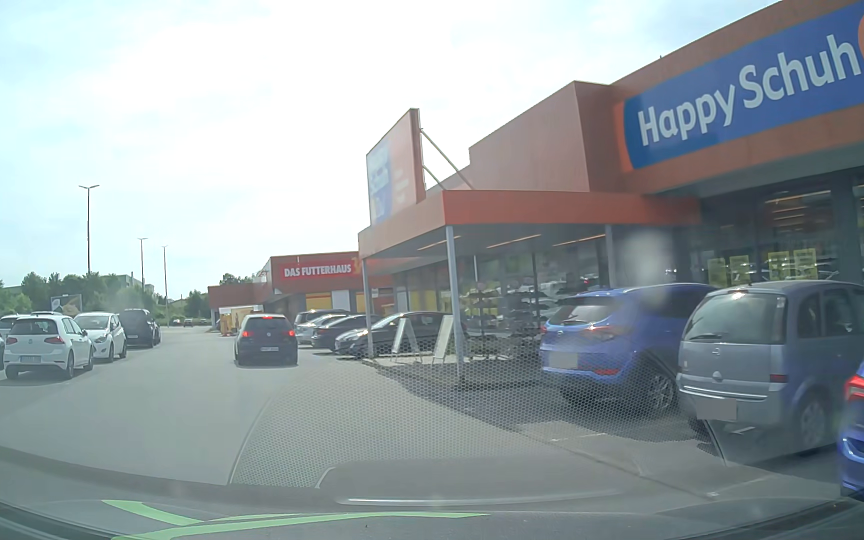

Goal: Follow the waypoints while adhering to traffic rules and regulations

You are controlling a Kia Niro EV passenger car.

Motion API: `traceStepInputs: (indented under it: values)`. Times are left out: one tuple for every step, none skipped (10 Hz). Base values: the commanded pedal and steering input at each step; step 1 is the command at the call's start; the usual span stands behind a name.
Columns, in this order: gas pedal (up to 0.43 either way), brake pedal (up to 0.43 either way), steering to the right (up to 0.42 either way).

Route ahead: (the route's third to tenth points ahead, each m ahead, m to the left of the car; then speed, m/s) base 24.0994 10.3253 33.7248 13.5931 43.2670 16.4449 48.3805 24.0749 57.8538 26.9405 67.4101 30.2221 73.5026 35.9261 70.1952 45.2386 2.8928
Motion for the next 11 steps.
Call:
traceStepInputs:
  values:
    - [0.0,0.0,-0.318]
    - [0.0,0.0,-0.29]
    - [0.0,0.0,-0.269]
    - [0.0,0.0,-0.25]
    - [0.0,0.0,-0.234]
    - [0.0,0.0,-0.219]
    - [0.0,0.0,-0.202]
    - [0.0,0.0,-0.183]
    - [0.0,0.0,-0.167]
    - [0.008,0.0,-0.147]
    - [0.008,0.0,-0.125]
